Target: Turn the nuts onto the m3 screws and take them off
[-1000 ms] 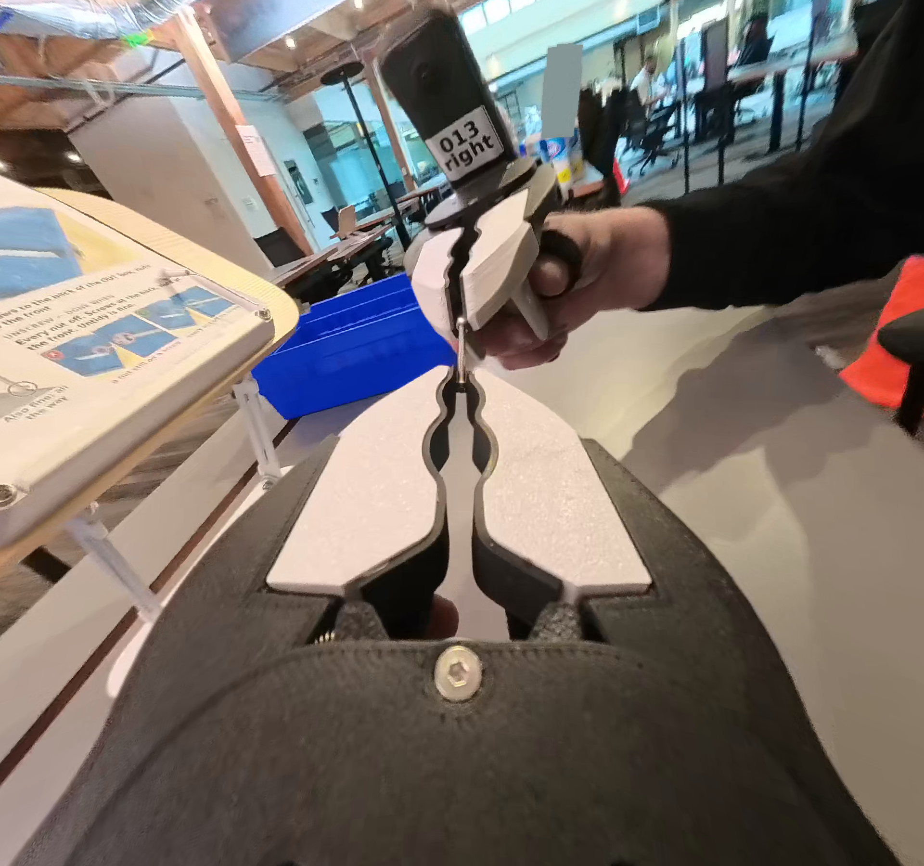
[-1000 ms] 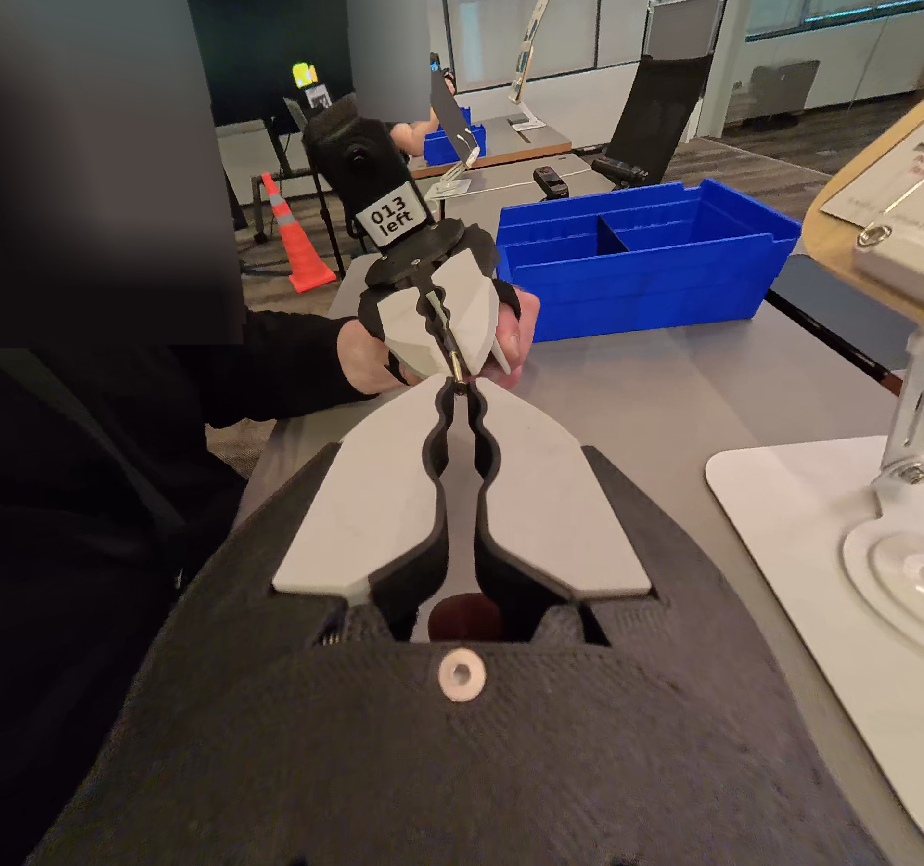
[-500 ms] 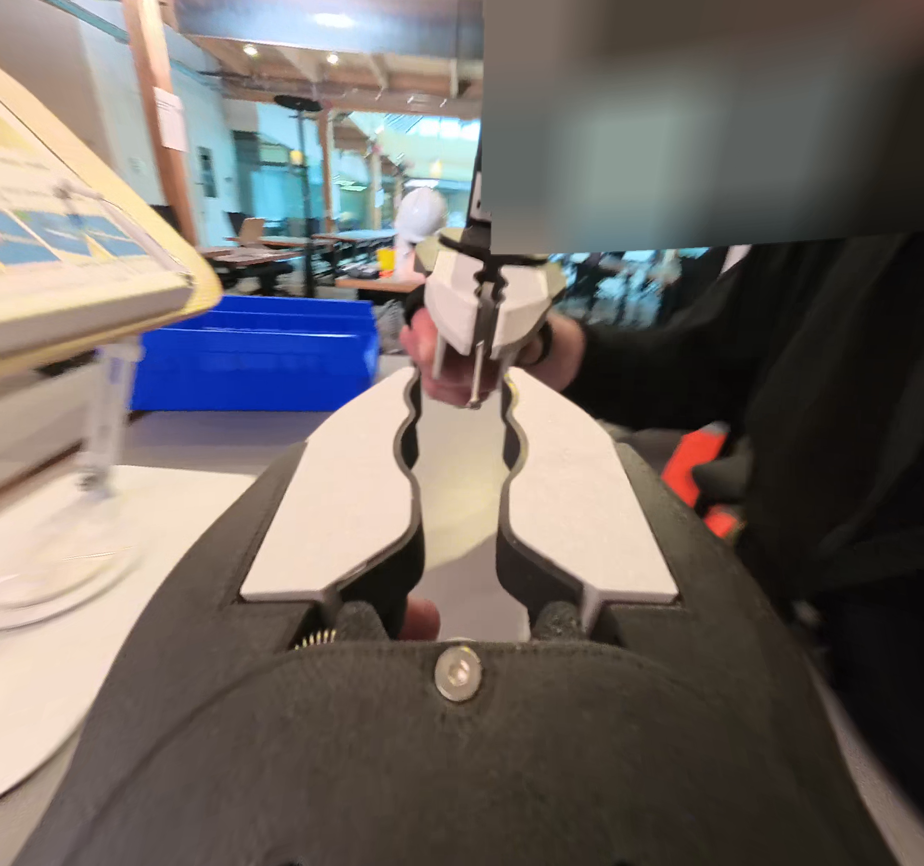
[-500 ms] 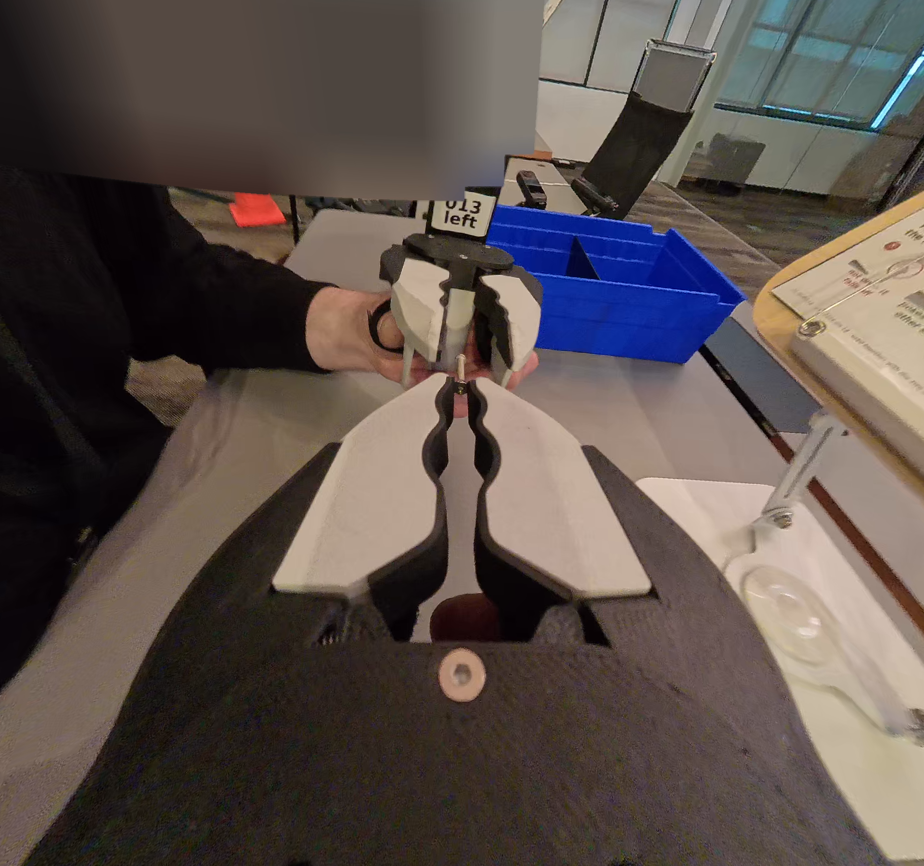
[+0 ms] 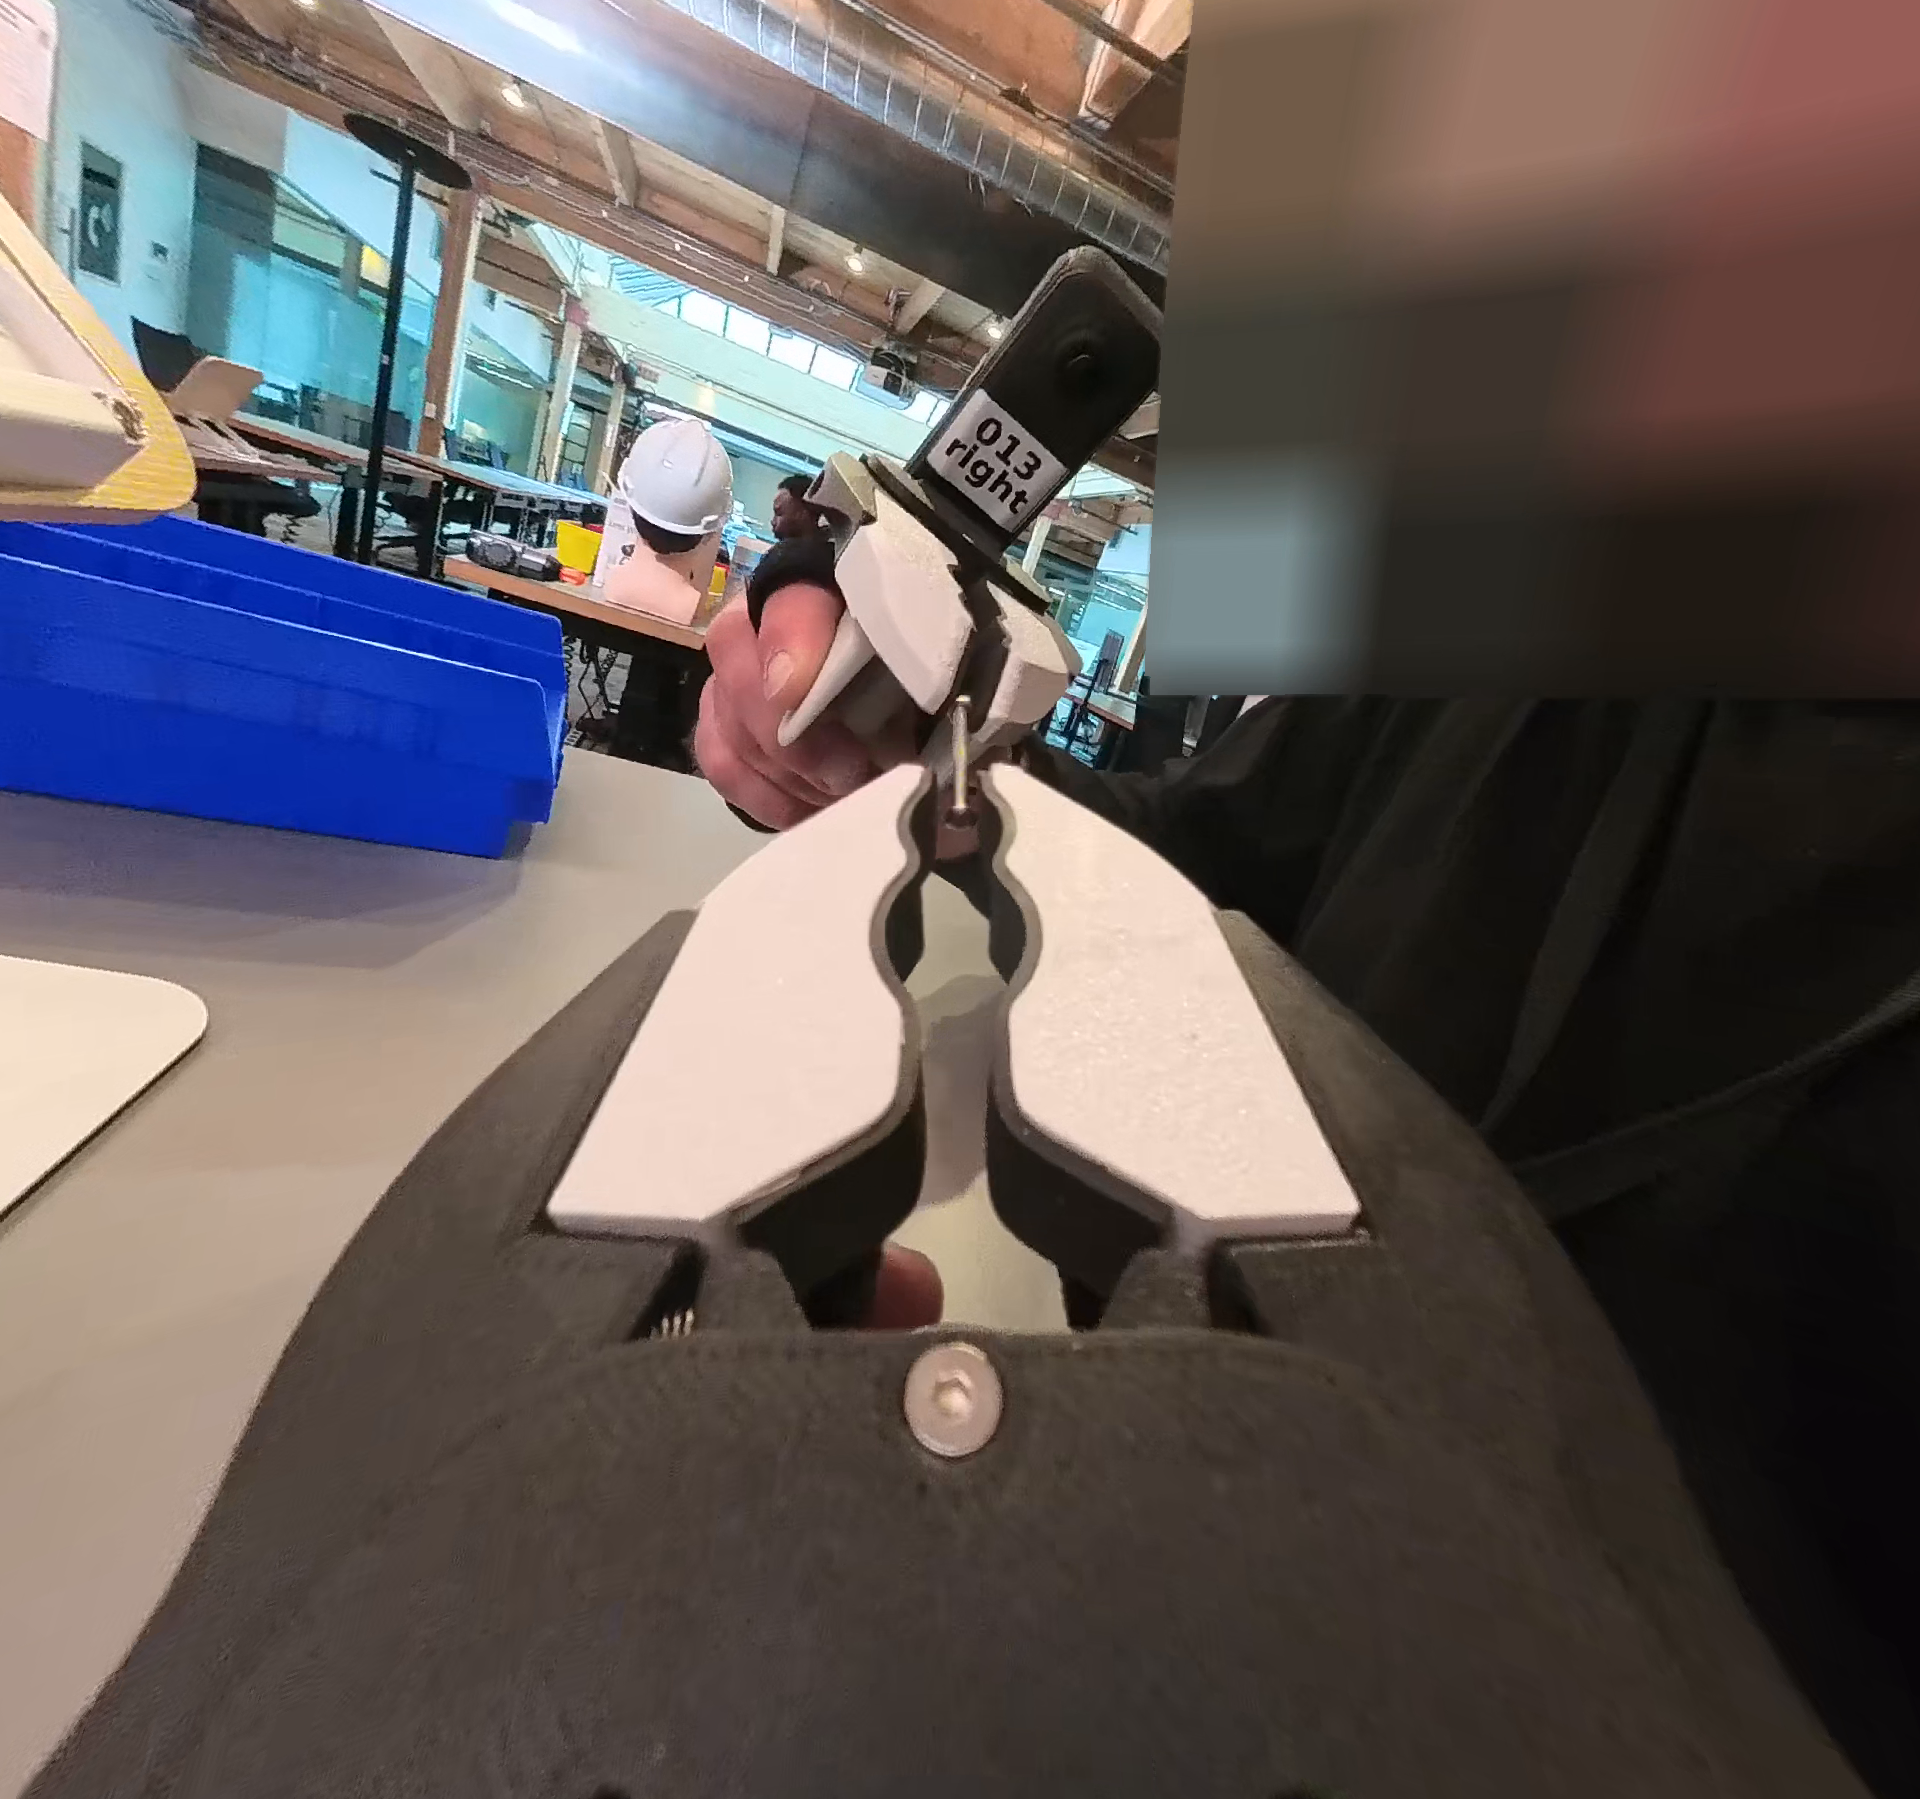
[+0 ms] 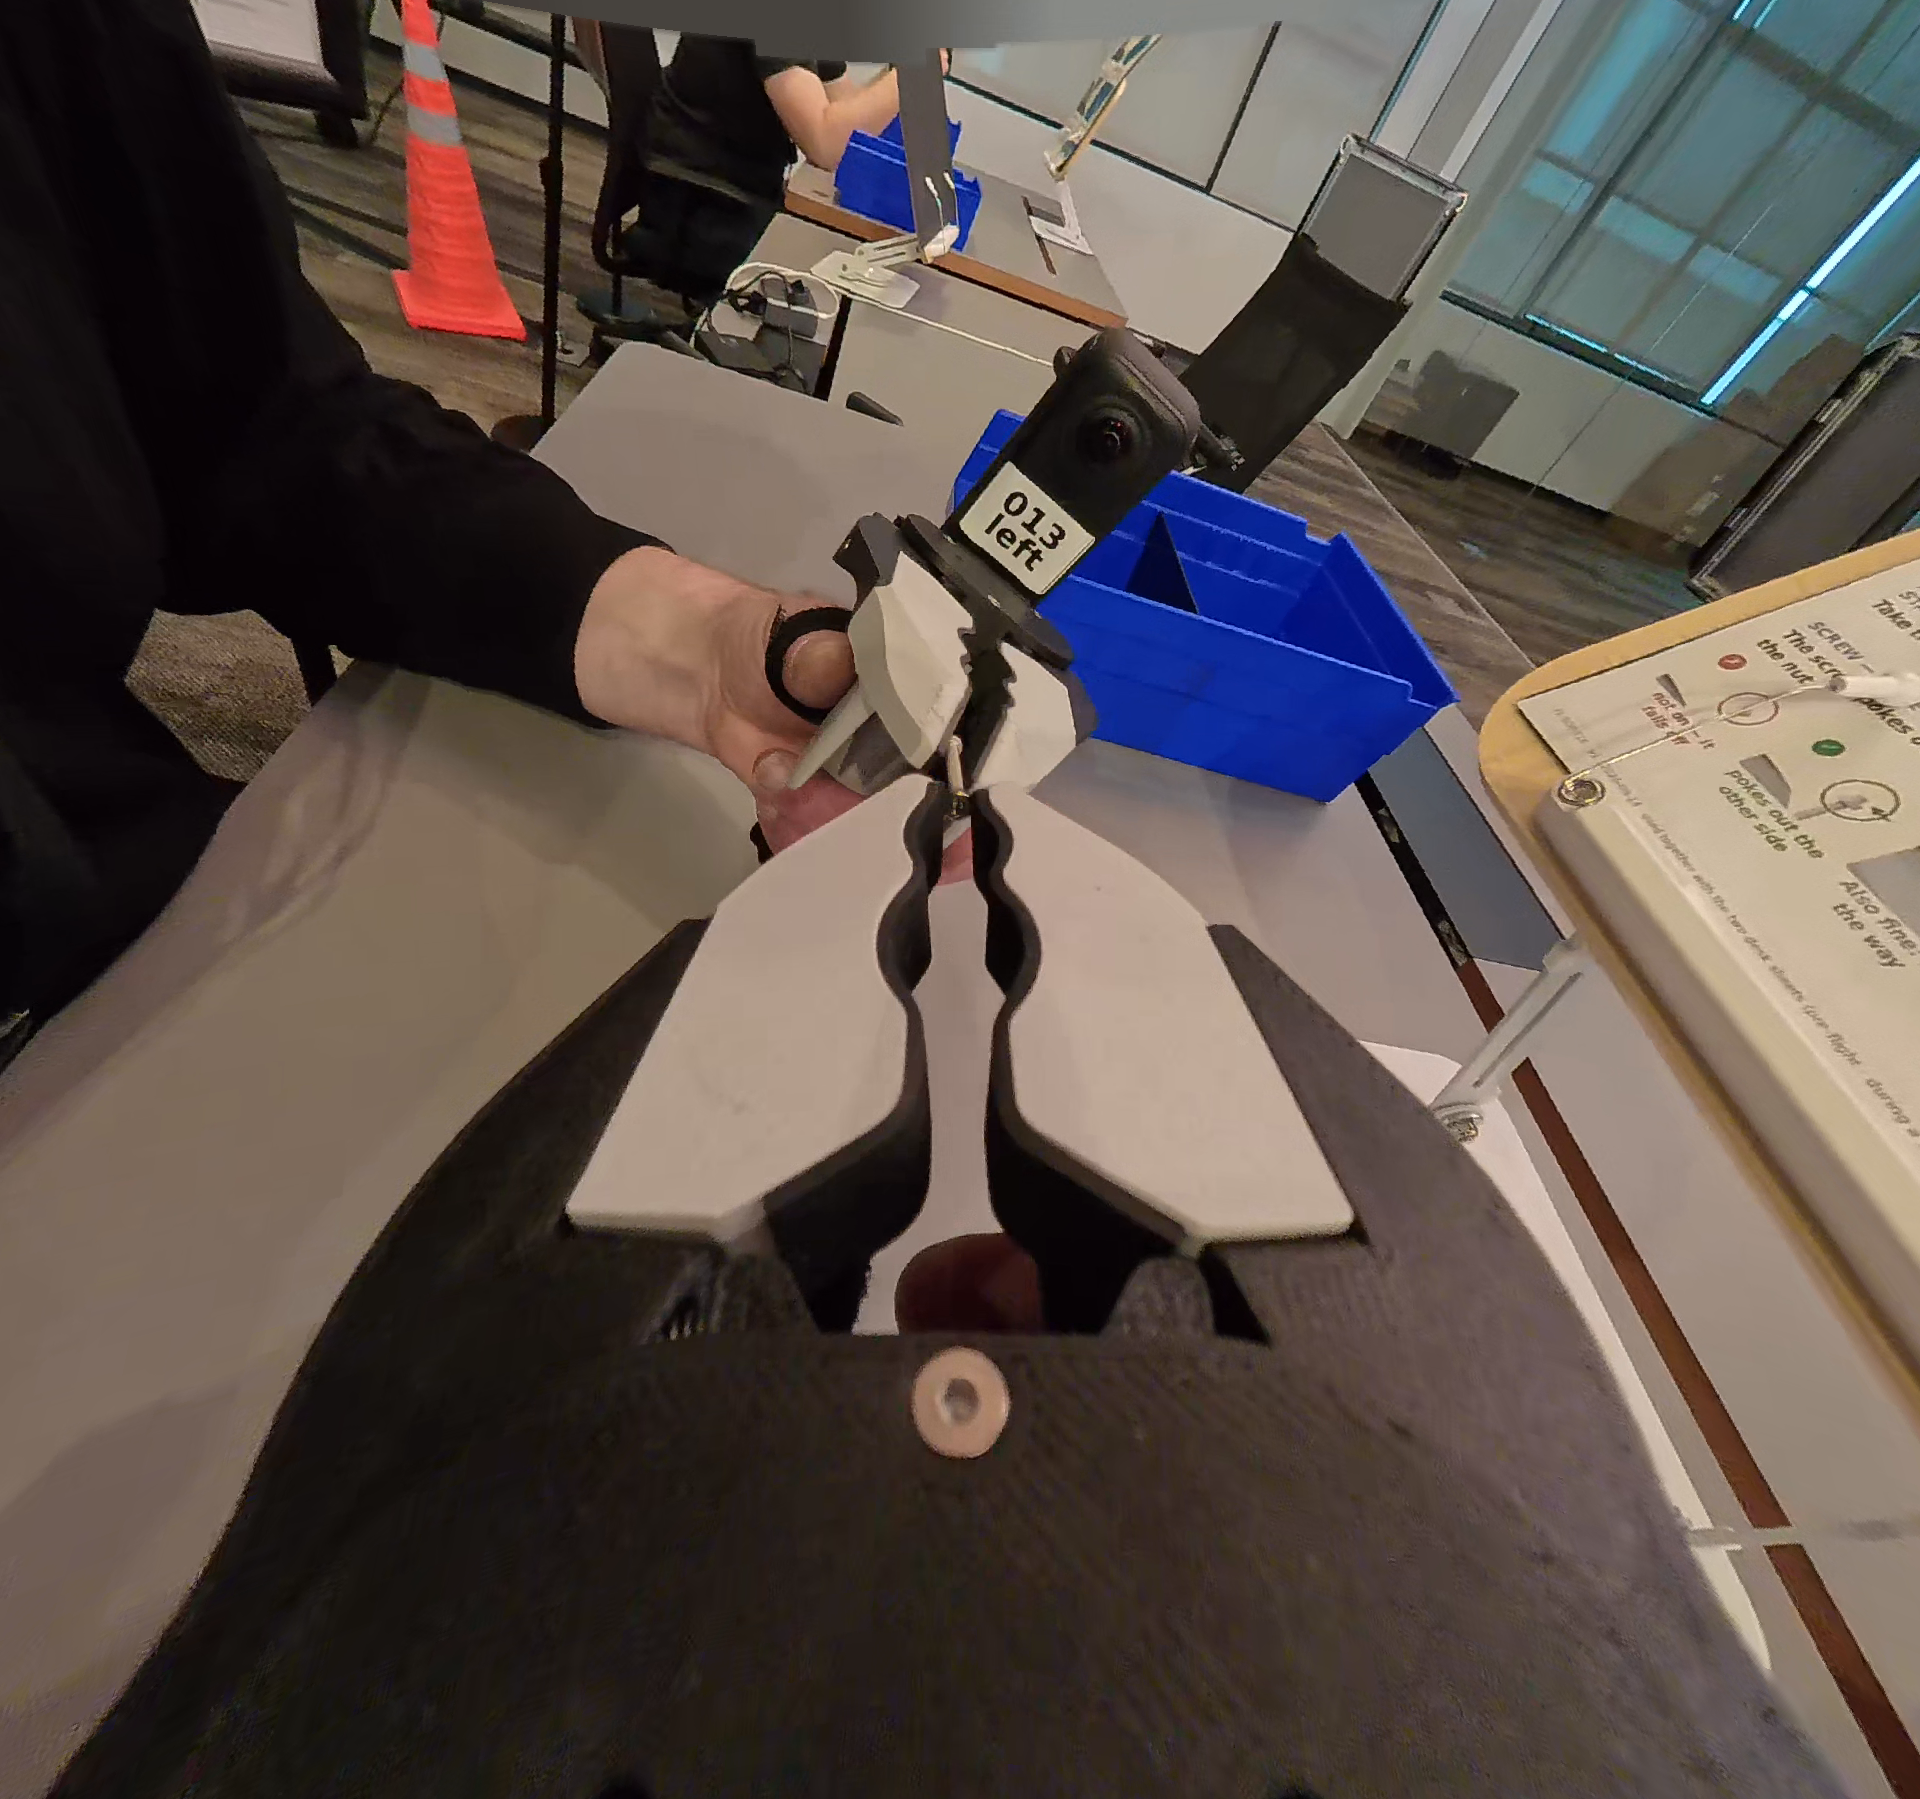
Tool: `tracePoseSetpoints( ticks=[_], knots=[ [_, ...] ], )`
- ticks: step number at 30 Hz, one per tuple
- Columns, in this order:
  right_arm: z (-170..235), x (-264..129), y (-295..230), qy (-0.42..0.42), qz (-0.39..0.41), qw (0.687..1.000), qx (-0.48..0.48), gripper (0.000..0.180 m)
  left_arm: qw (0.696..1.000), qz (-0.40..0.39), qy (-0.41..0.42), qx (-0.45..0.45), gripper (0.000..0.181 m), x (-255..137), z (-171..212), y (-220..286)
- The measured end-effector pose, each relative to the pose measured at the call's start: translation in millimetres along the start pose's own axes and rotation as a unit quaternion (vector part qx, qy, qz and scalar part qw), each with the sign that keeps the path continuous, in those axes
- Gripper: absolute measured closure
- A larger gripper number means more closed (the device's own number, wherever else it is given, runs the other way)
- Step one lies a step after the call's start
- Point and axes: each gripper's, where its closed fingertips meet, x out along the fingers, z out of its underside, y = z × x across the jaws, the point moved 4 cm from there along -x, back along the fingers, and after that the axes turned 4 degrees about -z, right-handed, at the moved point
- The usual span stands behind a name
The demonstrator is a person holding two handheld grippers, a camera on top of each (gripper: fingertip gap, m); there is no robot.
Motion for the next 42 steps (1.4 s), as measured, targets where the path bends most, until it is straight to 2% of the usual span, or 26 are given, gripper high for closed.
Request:
tracePoseSetpoints(
  ticks=[9,13,19,22,26,28,30,34,36,42],
  knots=[
    [4,0,1,0.0,0.006,1.0,0.022,0.174,0.998,-0.039,-0.02,0.055,0.177,1,2,-4],
    [6,-2,2,0.032,-0.005,0.995,0.094,0.174,0.986,-0.078,-0.047,0.137,0.177,3,2,1],
    [15,-4,1,0.057,-0.029,0.977,0.205,0.174,0.944,-0.142,-0.105,0.278,0.177,5,5,5],
    [19,-4,1,0.073,-0.055,0.954,0.285,0.175,0.924,-0.162,-0.122,0.325,0.178,6,7,7],
    [19,-5,2,0.13,-0.103,0.9,0.404,0.17,0.898,-0.186,-0.142,0.373,0.178,8,8,8],
    [23,-6,1,0.124,-0.091,0.91,0.384,0.16,0.895,-0.188,-0.152,0.375,0.178,9,11,6],
    [26,-7,1,0.097,-0.074,0.93,0.347,0.155,0.905,-0.176,-0.147,0.358,0.178,10,12,7],
    [26,-4,-4,0.008,-0.027,0.982,0.189,0.156,0.933,-0.155,-0.118,0.304,0.178,9,9,7],
    [19,-3,-6,0.002,-0.025,0.99,0.14,0.156,0.947,-0.143,-0.1,0.268,0.178,6,6,6],
    [16,-2,0,-0.014,-0.007,0.997,0.079,0.162,0.972,-0.11,-0.069,0.196,0.178,1,5,2]
  ],
)
